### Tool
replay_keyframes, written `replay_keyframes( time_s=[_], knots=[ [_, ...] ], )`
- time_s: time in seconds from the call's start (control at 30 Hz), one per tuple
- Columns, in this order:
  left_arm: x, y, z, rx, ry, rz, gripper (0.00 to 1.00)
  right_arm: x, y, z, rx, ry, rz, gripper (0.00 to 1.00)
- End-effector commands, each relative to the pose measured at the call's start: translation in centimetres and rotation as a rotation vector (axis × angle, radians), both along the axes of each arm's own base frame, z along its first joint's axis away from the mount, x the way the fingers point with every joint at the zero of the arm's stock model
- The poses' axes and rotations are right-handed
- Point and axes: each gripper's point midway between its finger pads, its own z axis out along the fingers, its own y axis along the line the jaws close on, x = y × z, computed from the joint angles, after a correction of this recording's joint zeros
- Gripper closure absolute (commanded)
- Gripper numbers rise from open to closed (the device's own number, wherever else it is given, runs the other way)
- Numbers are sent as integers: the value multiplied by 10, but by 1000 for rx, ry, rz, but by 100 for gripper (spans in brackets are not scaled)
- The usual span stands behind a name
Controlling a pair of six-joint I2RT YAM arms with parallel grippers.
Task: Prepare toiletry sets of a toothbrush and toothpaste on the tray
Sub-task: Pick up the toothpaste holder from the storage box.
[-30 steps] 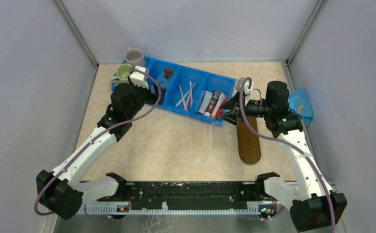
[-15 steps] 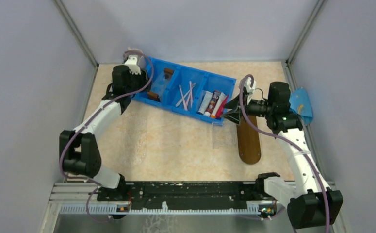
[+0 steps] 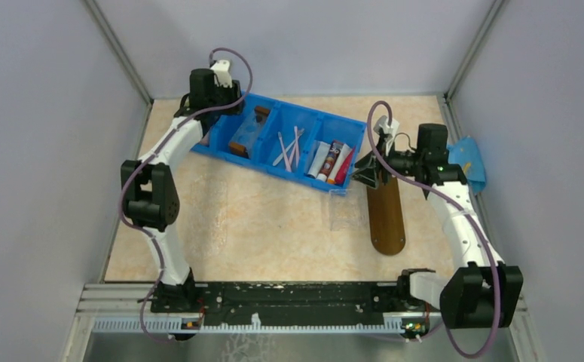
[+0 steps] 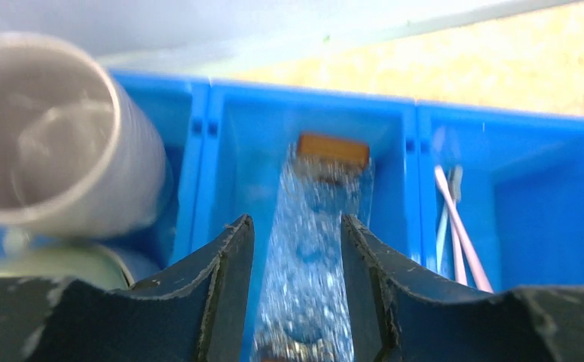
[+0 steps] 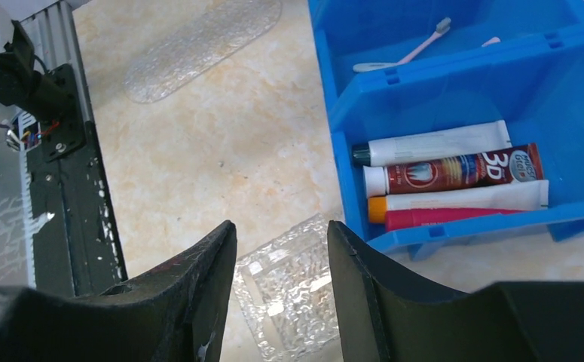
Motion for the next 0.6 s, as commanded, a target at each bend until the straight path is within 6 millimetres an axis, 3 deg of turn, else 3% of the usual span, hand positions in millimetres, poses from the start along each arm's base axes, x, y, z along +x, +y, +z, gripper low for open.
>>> replay_keyframes(
  time_s=[0.0,0.1,0.2,0.33,0.47,0.57],
  knots=[
    [27,-13,17,37,-22,-45,47,17,-13,12,-1,-50,-28,52],
    [37,-24,8,70,-17,-40,47,25,-22,3,-8,-11,-49,52],
    [35,-34,-15,188,2,-54,39,29,-25,-5,-32,2,-53,53],
    [29,-29,-40,278,38,-68,34,30,-25,-10,-40,10,-47,53],
    [24,-19,-67,342,81,-68,36,32,-26,-16,-41,27,-51,53],
    [22,-17,-79,363,96,-75,44,33,-26,-18,-42,31,-54,53]
  ],
)
